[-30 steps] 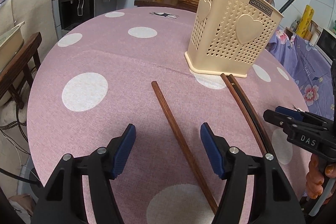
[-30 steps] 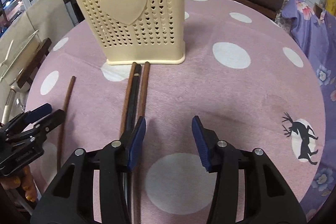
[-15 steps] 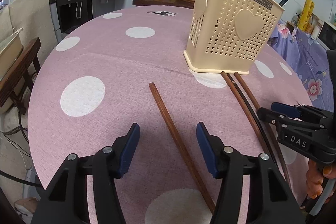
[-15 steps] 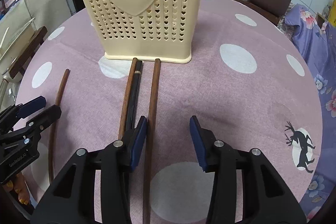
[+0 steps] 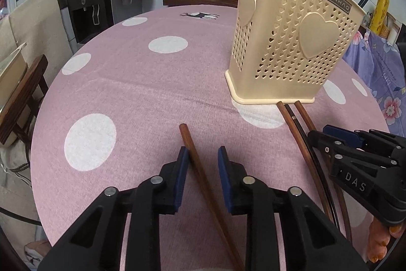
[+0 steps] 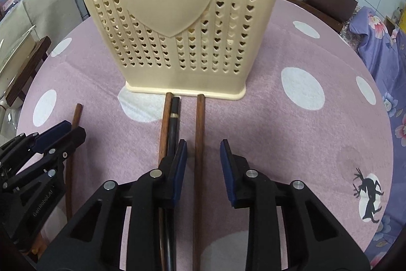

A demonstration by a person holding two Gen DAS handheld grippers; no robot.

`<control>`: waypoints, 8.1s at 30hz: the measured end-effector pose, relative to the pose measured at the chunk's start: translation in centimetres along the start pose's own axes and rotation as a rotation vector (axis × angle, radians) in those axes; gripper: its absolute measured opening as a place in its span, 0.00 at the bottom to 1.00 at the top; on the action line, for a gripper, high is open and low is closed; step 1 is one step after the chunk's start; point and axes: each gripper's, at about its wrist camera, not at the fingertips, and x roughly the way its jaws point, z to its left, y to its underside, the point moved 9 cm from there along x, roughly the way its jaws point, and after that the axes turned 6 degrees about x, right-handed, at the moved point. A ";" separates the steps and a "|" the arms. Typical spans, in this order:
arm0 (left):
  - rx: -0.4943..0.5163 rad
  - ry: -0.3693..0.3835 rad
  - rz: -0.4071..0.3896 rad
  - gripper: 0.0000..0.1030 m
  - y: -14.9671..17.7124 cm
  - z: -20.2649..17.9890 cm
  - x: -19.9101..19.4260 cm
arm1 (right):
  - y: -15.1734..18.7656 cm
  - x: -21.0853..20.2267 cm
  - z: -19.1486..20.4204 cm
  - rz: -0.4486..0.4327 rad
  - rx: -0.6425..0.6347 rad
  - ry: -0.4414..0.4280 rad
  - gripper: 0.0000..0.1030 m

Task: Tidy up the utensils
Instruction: 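Close the left tool on a brown chopstick while the right tool grasps another, then lift both chopsticks and carry them over the holder, then lower both chopsticks into the holder and open both tools, then move both tools back to the last chopsticks on the table, then close the right tool on the black chopstick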

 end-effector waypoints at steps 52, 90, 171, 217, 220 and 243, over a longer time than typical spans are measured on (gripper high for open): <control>-0.023 0.102 -0.131 0.07 -3.8 -2.2 -4.7 | -2.0 -8.3 -1.0 -0.199 0.036 -0.149 0.07; -0.042 0.143 -0.413 0.07 -11.0 -0.7 -15.8 | -6.8 -22.6 -2.1 -0.470 0.040 -0.194 0.07; -0.059 0.087 -0.508 0.73 -10.7 -1.2 -14.6 | -9.9 -25.7 -1.4 -0.712 0.015 -0.078 0.58; -0.065 -0.027 -0.285 0.77 2.7 1.2 -9.0 | 5.9 -5.6 -0.2 -0.118 -0.097 -0.007 0.49; -0.064 -0.023 -0.282 0.77 2.7 1.2 -9.0 | 5.7 -5.4 -0.2 -0.108 -0.097 -0.011 0.48; -0.016 0.101 -0.171 0.57 2.3 -2.6 -6.0 | 7.9 -6.5 -5.2 -0.039 0.102 0.019 0.07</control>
